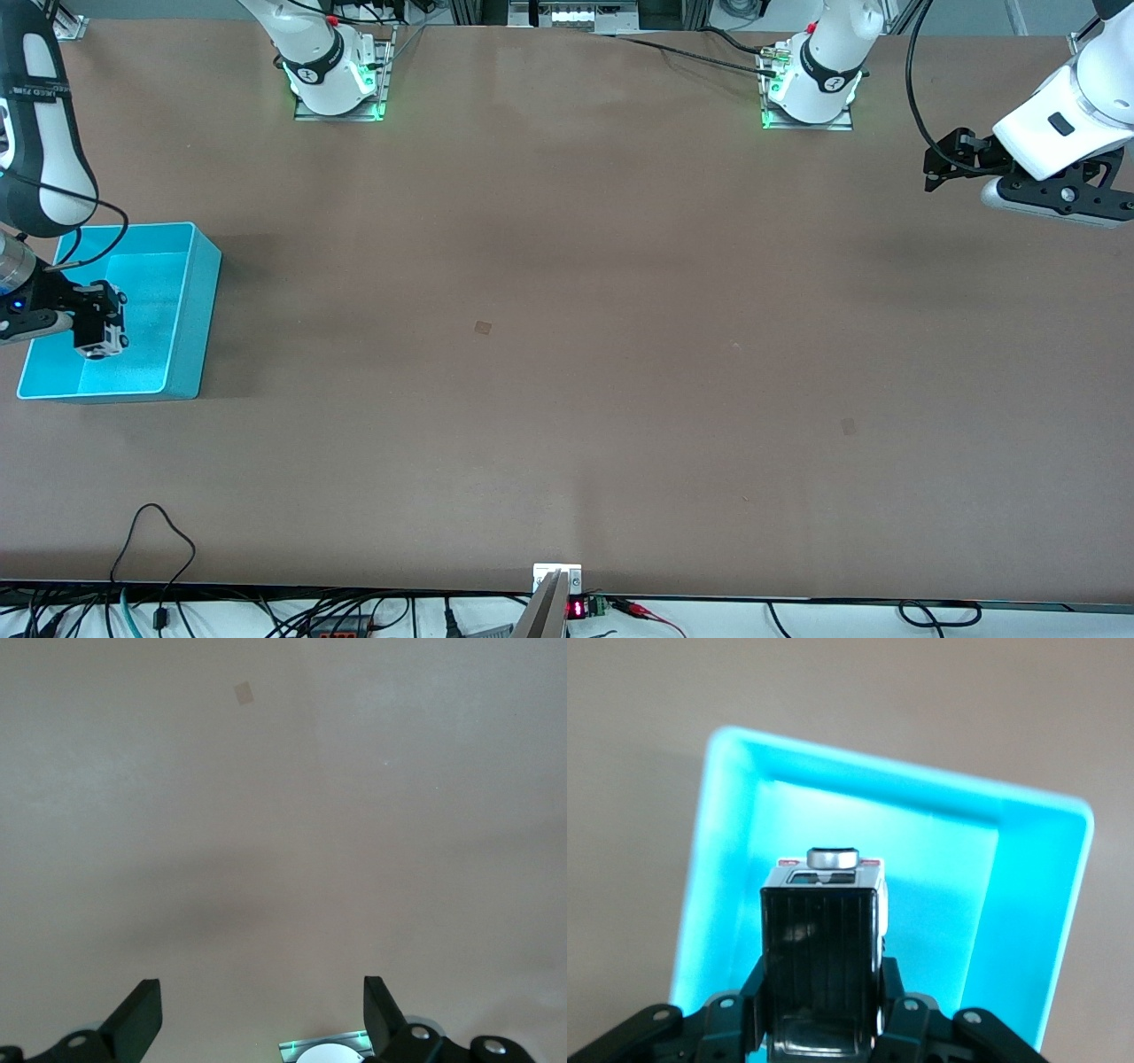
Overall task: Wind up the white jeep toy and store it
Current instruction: 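Lower the jeep into the bin and open the right gripper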
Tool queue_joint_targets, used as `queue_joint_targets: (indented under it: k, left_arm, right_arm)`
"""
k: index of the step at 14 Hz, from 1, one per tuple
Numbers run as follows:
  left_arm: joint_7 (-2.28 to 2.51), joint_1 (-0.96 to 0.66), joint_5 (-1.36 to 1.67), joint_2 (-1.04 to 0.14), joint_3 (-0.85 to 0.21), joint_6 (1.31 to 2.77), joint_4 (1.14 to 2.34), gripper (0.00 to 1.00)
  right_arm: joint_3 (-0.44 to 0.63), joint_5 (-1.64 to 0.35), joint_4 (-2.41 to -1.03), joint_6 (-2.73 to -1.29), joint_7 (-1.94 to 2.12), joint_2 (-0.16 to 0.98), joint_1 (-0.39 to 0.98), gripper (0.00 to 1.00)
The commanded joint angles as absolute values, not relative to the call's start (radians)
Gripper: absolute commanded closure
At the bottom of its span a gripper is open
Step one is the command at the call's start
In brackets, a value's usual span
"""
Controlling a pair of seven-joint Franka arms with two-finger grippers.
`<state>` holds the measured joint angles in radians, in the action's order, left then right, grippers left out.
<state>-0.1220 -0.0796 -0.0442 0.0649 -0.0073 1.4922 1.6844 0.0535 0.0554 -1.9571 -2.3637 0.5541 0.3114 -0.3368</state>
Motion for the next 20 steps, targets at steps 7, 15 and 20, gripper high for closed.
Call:
queue_joint_targets:
  k: [7, 15, 20]
  left_arm:
    - [-0.115, -0.077, -0.066, 0.066, -0.012, 1.473, 1.667, 0.00]
    - [-0.112, -0.077, -0.063, 0.067, -0.014, 1.468, 1.666, 0.00]
    - [-0.118, -0.080, -0.063, 0.067, -0.014, 1.466, 1.660, 0.00]
  right_arm:
    - [0.078, 0.061, -1.977, -2.401, 0.431, 0.454, -0.377, 1.00]
    - [0.078, 0.058, -1.990, -2.418, 0.445, 0.457, -0.377, 0.31]
    - [0.071, 0.058, -1.987, -2.410, 0.451, 0.407, -0.364, 0.00]
